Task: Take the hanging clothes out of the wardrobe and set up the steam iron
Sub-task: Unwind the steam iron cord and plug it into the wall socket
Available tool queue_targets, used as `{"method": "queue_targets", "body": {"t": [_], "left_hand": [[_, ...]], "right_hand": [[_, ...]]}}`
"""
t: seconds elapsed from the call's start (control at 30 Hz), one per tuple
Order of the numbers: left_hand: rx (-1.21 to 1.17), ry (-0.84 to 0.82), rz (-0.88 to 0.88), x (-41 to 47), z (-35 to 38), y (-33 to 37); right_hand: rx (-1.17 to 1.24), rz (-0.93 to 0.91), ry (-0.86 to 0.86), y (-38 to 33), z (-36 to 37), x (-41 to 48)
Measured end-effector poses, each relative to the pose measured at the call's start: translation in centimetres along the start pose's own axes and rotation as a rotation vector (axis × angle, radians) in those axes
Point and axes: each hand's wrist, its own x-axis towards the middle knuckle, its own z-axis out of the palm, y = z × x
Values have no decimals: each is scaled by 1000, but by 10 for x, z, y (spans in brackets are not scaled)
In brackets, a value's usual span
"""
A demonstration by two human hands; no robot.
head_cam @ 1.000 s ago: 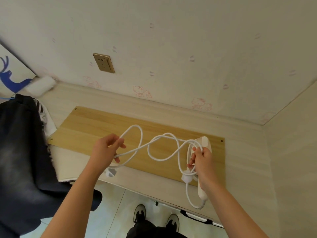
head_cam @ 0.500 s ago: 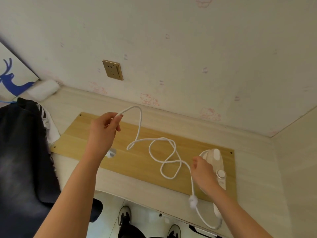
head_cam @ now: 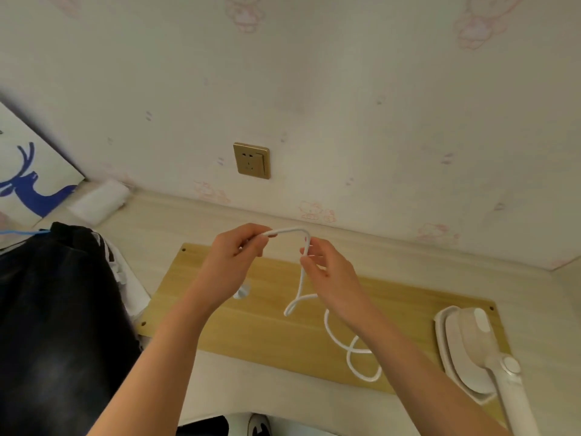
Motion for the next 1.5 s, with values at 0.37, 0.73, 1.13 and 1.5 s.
{"method": "queue_targets", "body": {"t": [0.37, 0.73, 1.13, 1.5], "left_hand": [[294, 40, -10, 15, -56, -80], [128, 90, -552, 21, -71, -151], [-859, 419, -573, 61, -84, -123], [-897, -18, -399, 63, -78, -93]], "right_hand": [[230, -113, 118, -32, 70, 20], [98, -89, -135, -28, 73, 29], [-277, 115, -525, 3, 77, 42], [682, 450, -319, -26, 86, 115]]}}
